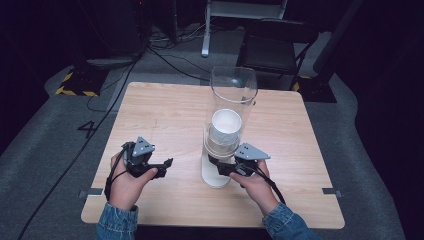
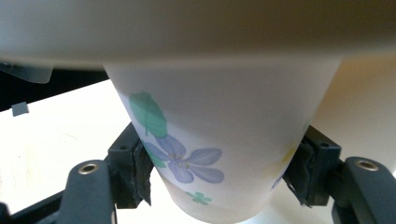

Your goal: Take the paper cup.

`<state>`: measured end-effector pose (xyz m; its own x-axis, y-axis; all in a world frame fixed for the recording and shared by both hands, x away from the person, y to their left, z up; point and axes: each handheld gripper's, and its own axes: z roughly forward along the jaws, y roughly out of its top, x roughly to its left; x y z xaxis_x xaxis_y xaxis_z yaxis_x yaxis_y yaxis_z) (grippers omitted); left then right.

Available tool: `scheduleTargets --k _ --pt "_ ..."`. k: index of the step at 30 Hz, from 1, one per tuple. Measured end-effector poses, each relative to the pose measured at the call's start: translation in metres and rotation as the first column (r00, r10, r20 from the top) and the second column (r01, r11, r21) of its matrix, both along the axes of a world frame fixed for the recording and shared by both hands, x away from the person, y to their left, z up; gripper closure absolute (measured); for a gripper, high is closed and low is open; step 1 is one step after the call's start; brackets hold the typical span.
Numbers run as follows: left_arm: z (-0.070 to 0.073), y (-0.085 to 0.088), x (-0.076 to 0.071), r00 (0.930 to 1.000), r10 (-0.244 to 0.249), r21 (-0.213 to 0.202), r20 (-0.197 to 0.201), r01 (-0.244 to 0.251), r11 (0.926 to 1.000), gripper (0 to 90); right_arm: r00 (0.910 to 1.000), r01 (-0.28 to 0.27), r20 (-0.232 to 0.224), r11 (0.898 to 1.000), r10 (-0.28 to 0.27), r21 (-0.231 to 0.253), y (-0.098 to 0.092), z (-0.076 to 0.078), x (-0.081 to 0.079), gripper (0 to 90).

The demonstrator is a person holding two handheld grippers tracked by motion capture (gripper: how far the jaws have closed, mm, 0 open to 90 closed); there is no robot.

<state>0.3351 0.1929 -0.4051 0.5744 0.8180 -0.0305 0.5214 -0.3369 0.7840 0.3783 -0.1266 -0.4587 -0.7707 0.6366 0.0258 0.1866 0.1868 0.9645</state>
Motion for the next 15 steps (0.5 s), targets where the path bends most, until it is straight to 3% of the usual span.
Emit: scheduleTargets --k 15 --pt "-0.0016 0.0005 0.0008 1.0 0.002 0.0 -0.001 -0.002 1.0 22.5 0.9995 0.007 0.032 1.0 -0.006 -0.01 -0.0003 -0.0027 -0.0006 34.2"
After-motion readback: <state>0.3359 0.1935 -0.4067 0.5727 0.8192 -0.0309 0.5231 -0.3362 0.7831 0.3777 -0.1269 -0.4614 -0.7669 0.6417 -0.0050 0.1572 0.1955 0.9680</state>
